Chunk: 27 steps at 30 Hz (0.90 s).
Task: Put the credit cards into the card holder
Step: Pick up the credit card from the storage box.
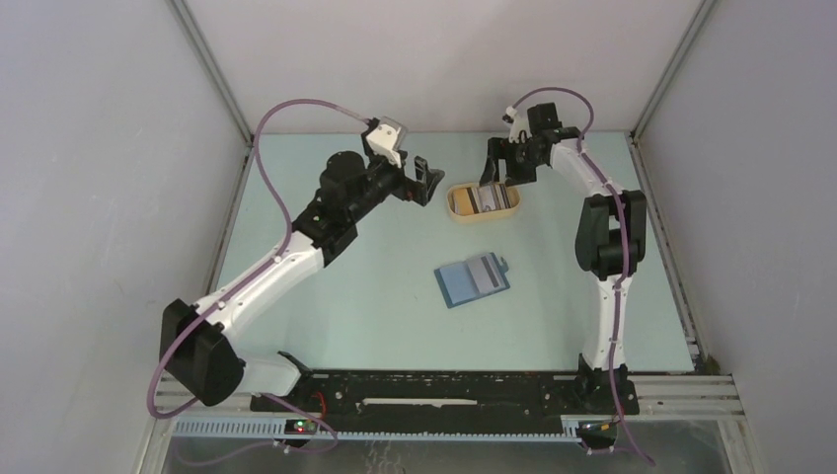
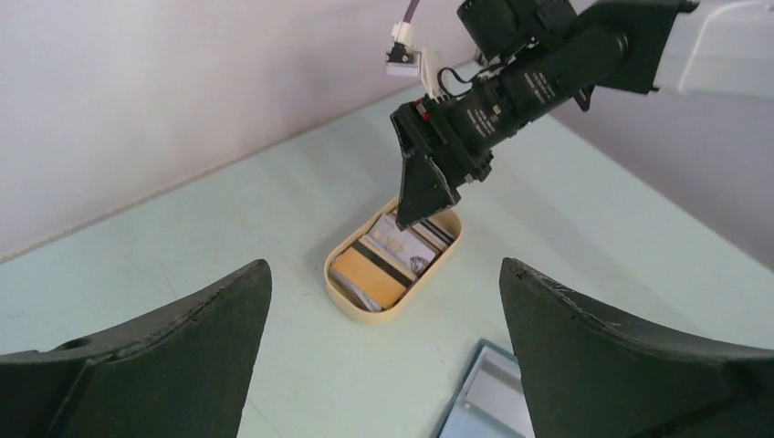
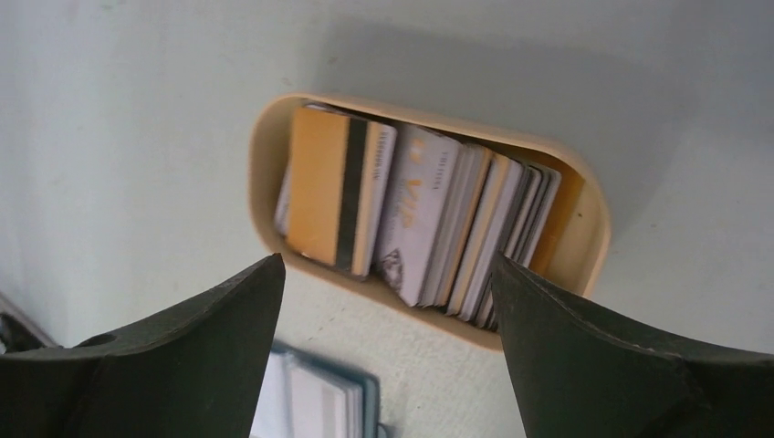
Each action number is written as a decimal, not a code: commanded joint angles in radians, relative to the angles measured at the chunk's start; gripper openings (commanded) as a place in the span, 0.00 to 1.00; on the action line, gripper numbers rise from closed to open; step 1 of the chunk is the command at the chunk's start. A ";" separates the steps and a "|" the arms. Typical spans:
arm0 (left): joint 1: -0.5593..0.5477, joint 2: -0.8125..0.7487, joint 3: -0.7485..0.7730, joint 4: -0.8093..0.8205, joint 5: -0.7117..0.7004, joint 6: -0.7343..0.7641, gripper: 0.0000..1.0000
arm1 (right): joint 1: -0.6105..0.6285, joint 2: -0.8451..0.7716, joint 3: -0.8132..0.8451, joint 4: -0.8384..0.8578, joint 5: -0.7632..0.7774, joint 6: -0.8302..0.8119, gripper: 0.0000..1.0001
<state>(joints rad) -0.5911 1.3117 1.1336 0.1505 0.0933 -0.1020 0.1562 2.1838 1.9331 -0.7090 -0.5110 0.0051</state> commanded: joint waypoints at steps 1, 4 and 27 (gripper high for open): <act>0.005 0.047 -0.020 0.013 0.025 0.070 1.00 | 0.000 0.035 0.055 -0.011 0.120 0.068 0.93; 0.007 0.078 -0.010 0.001 0.025 0.074 1.00 | -0.004 0.057 0.057 -0.010 0.121 0.081 0.95; 0.017 0.128 0.006 -0.019 0.030 0.076 1.00 | 0.021 0.151 0.130 -0.018 0.227 0.222 1.00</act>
<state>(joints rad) -0.5835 1.4399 1.1313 0.1127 0.1116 -0.0513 0.1619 2.3219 2.0083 -0.7235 -0.3389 0.1749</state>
